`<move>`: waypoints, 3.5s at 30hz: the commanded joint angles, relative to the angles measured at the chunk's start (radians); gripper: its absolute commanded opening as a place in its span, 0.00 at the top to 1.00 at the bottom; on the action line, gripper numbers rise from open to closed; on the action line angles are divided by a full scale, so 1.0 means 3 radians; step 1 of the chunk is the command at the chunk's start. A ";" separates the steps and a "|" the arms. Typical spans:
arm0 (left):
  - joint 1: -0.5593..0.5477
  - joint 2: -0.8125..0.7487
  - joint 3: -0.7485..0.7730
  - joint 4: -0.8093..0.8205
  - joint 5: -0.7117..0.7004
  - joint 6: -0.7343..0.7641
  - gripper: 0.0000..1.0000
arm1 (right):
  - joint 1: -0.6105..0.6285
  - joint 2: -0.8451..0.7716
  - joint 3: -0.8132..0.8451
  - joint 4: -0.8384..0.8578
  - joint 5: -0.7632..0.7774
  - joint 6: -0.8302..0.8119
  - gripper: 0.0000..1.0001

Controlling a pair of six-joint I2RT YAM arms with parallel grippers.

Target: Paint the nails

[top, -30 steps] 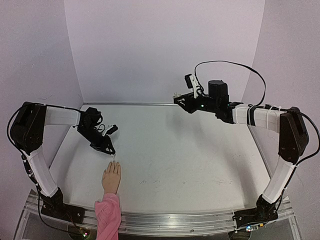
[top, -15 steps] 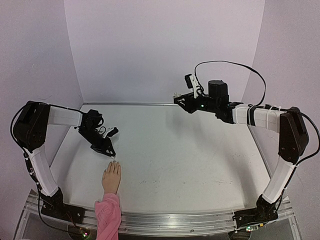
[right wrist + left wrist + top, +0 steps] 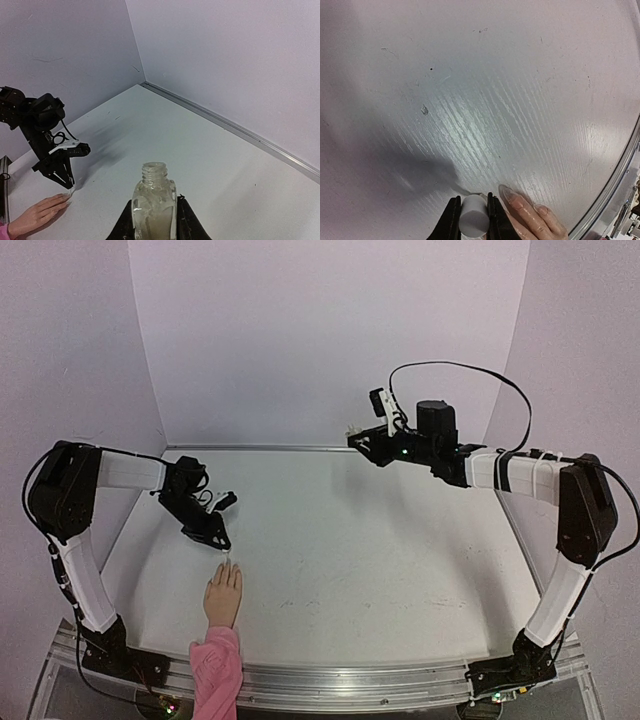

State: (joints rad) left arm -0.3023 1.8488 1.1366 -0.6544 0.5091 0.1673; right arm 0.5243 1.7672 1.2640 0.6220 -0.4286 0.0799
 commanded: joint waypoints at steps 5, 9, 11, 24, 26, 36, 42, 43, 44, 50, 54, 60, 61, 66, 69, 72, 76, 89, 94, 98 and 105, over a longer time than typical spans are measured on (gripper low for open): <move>0.0001 -0.0510 -0.0227 -0.0071 -0.0037 0.0010 1.00 | 0.0021 -0.0138 0.0011 0.0249 -0.0059 0.0045 1.00; -0.0001 -0.0566 -0.0292 -0.0071 -0.0001 -0.0020 1.00 | 0.0016 -0.0136 -0.0001 0.0268 -0.0079 0.0063 1.00; -0.0002 -0.0549 -0.0285 -0.0068 0.0007 -0.0011 1.00 | 0.0017 -0.0143 -0.0009 0.0269 -0.0075 0.0066 1.00; -0.0001 -0.0315 -0.0078 0.0056 0.0037 0.0011 1.00 | 0.0028 -0.0219 -0.0067 0.0273 -0.0035 0.0066 1.00; 0.0000 -0.0305 -0.0081 0.0077 0.0062 0.0014 1.00 | 0.0027 -0.0215 -0.0059 0.0270 -0.0029 0.0066 1.00; -0.0002 -0.0285 -0.0098 0.0084 0.0239 0.0022 1.00 | 0.0033 -0.0159 -0.0015 0.0270 -0.0063 0.0056 1.00; -0.0002 -0.0251 -0.0082 0.0081 0.0258 0.0017 1.00 | 0.0035 -0.0145 -0.0012 0.0276 -0.0070 0.0046 1.00; 0.0000 -0.0236 -0.0075 0.0084 0.0259 0.0020 1.00 | 0.0032 -0.0143 -0.0010 0.0277 -0.0072 0.0046 1.00; 0.0000 -0.0220 -0.0071 0.0082 0.0253 0.0020 1.00 | 0.0032 -0.0143 -0.0010 0.0276 -0.0067 0.0046 1.00; 0.0000 -0.0154 -0.0029 0.0085 0.0219 0.0026 1.00 | 0.0033 -0.0148 -0.0018 0.0275 -0.0055 0.0047 1.00; 0.0000 -0.0117 0.0007 0.0097 0.0206 0.0026 1.00 | 0.0032 -0.0158 -0.0030 0.0276 -0.0045 0.0053 1.00; 0.0000 -0.0084 0.0026 0.0107 0.0225 0.0027 1.00 | 0.0035 -0.0153 -0.0026 0.0269 -0.0035 0.0064 1.00; 0.0000 -0.0080 0.0026 0.0110 0.0225 0.0025 1.00 | 0.0033 -0.0149 -0.0022 0.0272 -0.0034 0.0066 1.00; -0.0002 -0.0053 0.0057 0.0119 0.0184 0.0027 1.00 | 0.0034 -0.0129 -0.0002 0.0271 -0.0034 0.0066 1.00; 0.0000 -0.0041 0.0087 0.0123 0.0154 0.0021 1.00 | 0.0035 -0.0118 0.0009 0.0269 -0.0035 0.0066 1.00; 0.0000 -0.0070 0.0092 0.0126 0.0115 0.0012 1.00 | 0.0032 -0.0121 0.0012 0.0272 -0.0030 0.0066 1.00; -0.0001 -0.0178 0.0071 0.0123 0.0096 -0.0023 1.00 | 0.0033 -0.0135 0.0001 0.0270 -0.0043 0.0056 1.00; 0.0001 -0.1004 0.0151 -0.0043 -0.0111 -0.0288 1.00 | 0.0032 -0.0290 -0.0237 0.0520 -0.0113 -0.0040 1.00; 0.0000 -0.1156 0.0334 -0.0031 0.0042 -0.0426 1.00 | 0.0033 -0.0370 -0.0535 0.0888 -0.0237 -0.0388 1.00; -0.0002 -0.1162 0.0619 0.0036 0.0266 -0.0729 1.00 | 0.0033 -0.0371 -0.0739 0.1166 -0.0269 -0.0386 1.00; -0.0023 -0.1205 0.1039 0.0097 0.0764 -0.1320 1.00 | 0.0151 -0.0298 -0.1079 0.2012 -0.0244 -0.0084 1.00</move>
State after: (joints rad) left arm -0.3023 1.5318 1.3651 -0.6571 0.6170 -0.1081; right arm 0.5392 1.7016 0.9474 0.9813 -0.4889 0.0151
